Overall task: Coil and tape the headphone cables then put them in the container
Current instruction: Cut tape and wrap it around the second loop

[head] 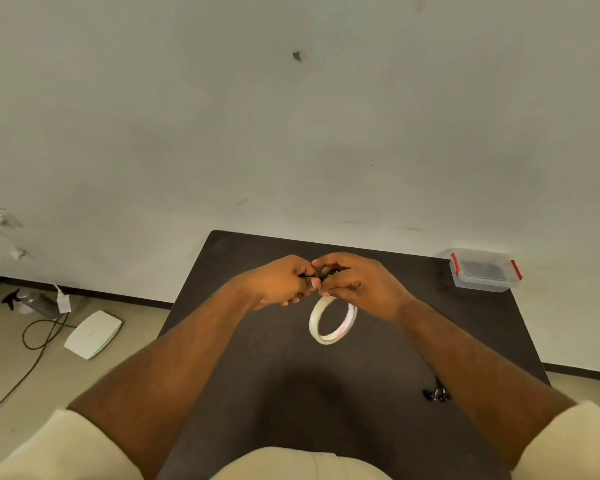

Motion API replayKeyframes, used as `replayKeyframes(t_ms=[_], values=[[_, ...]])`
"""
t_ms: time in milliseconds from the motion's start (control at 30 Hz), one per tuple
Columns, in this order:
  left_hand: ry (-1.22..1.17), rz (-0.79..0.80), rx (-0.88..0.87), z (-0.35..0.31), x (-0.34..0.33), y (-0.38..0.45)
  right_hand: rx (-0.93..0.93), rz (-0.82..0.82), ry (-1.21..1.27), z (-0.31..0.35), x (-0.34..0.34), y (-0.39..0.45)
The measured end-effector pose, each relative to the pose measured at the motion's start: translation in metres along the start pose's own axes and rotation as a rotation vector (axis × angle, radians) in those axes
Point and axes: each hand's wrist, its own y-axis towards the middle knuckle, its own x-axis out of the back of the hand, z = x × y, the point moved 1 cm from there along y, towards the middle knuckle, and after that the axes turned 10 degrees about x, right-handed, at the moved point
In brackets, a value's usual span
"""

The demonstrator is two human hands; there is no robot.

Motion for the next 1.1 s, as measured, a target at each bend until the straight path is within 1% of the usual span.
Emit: replayKeyframes(t_ms=[100, 267, 367, 533, 600, 700, 767, 800, 967, 1100], values=[[0.018, 0.045, 0.006, -0.006, 0.005, -0.004, 0.087, -0.011, -0.117, 0.007, 0.004, 0.003], [-0.015, 0.022, 0.018, -0.006, 0.006, -0.001, 0.197, -0.009, -0.265, 0.009, 0.001, 0.006], [-0.113, 0.034, 0.013, -0.005, 0.005, 0.000, 0.066, -0.066, -0.179, 0.008, 0.002, 0.005], [-0.328, 0.145, 0.054, -0.003, 0.009, -0.001, 0.023, -0.124, -0.153, 0.012, 0.007, 0.006], [-0.354, 0.159, 0.070, -0.002, 0.010, 0.000, -0.038, -0.131, -0.093, 0.011, 0.008, 0.008], [-0.313, 0.154, 0.063, 0.000, 0.011, 0.000, -0.162, -0.187, 0.095, 0.012, 0.009, 0.010], [-0.239, 0.114, 0.039, 0.001, 0.010, -0.002, -0.269, -0.226, 0.232, 0.014, 0.008, 0.012], [-0.178, 0.068, 0.023, 0.001, 0.008, -0.003, -0.325, -0.239, 0.287, 0.014, 0.008, 0.014], [0.187, -0.215, -0.065, -0.001, -0.009, 0.003, -0.572, -0.210, 0.466, 0.003, 0.012, 0.025], [0.277, -0.372, -0.134, -0.002, -0.018, 0.009, -0.670, -0.214, 0.574, -0.003, 0.017, 0.031]])
